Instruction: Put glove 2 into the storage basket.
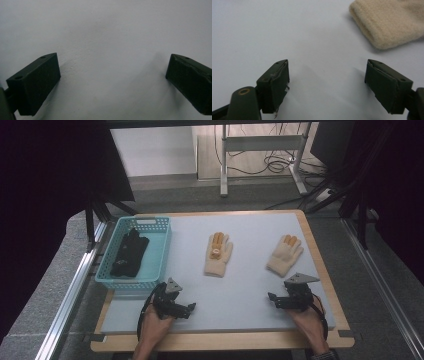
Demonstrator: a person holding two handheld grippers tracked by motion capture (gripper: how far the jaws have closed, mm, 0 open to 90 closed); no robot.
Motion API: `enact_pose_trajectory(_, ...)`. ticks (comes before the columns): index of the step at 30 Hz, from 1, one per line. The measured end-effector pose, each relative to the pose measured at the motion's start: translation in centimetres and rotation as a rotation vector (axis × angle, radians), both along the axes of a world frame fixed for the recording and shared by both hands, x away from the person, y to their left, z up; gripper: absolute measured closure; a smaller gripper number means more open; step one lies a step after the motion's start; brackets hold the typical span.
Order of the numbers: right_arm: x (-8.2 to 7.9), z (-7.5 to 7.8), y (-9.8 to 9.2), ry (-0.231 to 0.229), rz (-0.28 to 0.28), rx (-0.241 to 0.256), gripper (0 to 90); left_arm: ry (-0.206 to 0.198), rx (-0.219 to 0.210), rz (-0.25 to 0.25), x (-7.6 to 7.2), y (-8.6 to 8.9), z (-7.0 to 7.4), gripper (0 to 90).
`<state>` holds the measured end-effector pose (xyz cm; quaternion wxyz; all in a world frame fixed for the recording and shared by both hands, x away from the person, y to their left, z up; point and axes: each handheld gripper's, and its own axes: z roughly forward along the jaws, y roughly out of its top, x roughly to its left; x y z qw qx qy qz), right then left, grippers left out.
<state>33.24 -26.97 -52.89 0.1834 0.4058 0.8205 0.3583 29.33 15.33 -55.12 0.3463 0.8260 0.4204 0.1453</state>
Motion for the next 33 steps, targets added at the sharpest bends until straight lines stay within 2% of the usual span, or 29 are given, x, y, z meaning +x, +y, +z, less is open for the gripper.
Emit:
enact_pose_trajectory(4, 0.3, 0.9, -0.4, -0.014, -0.008, 0.024, 23.2, -0.003, 0.000, 0.001, 0.0, 0.0, 0.0, 0.0)
enact_pose_trajectory(10, 1.5, 2.1, -0.8, -0.030, -0.021, 0.018, 27.7, -0.006, 0.001, 0.003, 0.0, 0.0, 0.0, 0.2)
enact_pose_trajectory(14, 3.4, 3.5, -1.4, -0.060, -0.045, 0.015, 36.1, -0.008, 0.002, 0.003, 0.0, 0.0, 0.0, 0.3)
enact_pose_trajectory(15, 3.4, 3.5, -1.4, -0.060, -0.045, 0.015, 36.1, -0.008, 0.002, 0.003, 0.0, 0.0, 0.0, 0.3)
enact_pose_trajectory(16, 4.5, 4.1, -1.9, -0.064, -0.062, 0.020, 39.6, -0.008, 0.002, 0.003, -0.1, 0.0, 0.0, 0.4)
enact_pose_trajectory(18, 4.8, 4.3, -2.1, -0.063, -0.071, 0.023, 40.8, -0.008, 0.002, 0.003, -0.1, 0.0, 0.0, 0.4)
enact_pose_trajectory(20, 6.1, 4.9, -2.7, -0.075, -0.093, 0.024, 42.7, -0.009, 0.003, 0.004, -0.1, 0.0, 0.0, 0.4)
enact_pose_trajectory(21, 6.1, 4.9, -2.7, -0.075, -0.093, 0.024, 42.7, -0.009, 0.003, 0.004, -0.1, 0.0, 0.0, 0.4)
enact_pose_trajectory(22, 7.3, 5.3, -3.0, -0.084, -0.109, 0.019, 42.0, -0.009, 0.004, 0.004, -0.1, 0.0, 0.0, 0.4)
enact_pose_trajectory(24, 7.9, 5.4, -3.1, -0.087, -0.116, 0.015, 41.2, -0.008, 0.007, 0.001, -0.1, 0.0, 0.0, 0.5)
enact_pose_trajectory(25, 9.0, 5.4, -3.1, -0.089, -0.129, 0.006, 36.5, -0.009, 0.007, 0.001, -0.1, 0.0, 0.0, 0.5)
enact_pose_trajectory(26, 9.0, 5.4, -3.1, -0.089, -0.129, 0.006, 36.5, -0.009, 0.007, 0.001, -0.1, 0.0, 0.0, 0.5)
enact_pose_trajectory(27, 10.2, 5.1, -3.1, -0.083, -0.133, 0.008, 30.6, -0.008, 0.007, 0.001, -0.1, 0.1, 0.0, 0.5)
enact_pose_trajectory(28, 10.8, 4.8, -3.0, -0.076, -0.131, 0.009, 28.4, -0.009, 0.007, 0.001, -0.1, 0.0, 0.0, 0.5)
enact_pose_trajectory(29, 10.8, 4.8, -3.0, -0.076, -0.131, 0.009, 28.4, -0.009, 0.007, 0.001, -0.1, 0.0, 0.0, 0.5)
enact_pose_trajectory(32, 12.4, 3.8, -2.6, -0.056, -0.135, -0.002, 24.0, -0.009, 0.007, 0.000, -0.1, 0.1, 0.0, 0.5)
enact_pose_trajectory(33, 13.3, 3.1, -2.4, -0.042, -0.135, -0.006, 22.9, -0.009, 0.007, 0.000, -0.1, 0.1, 0.0, 0.5)
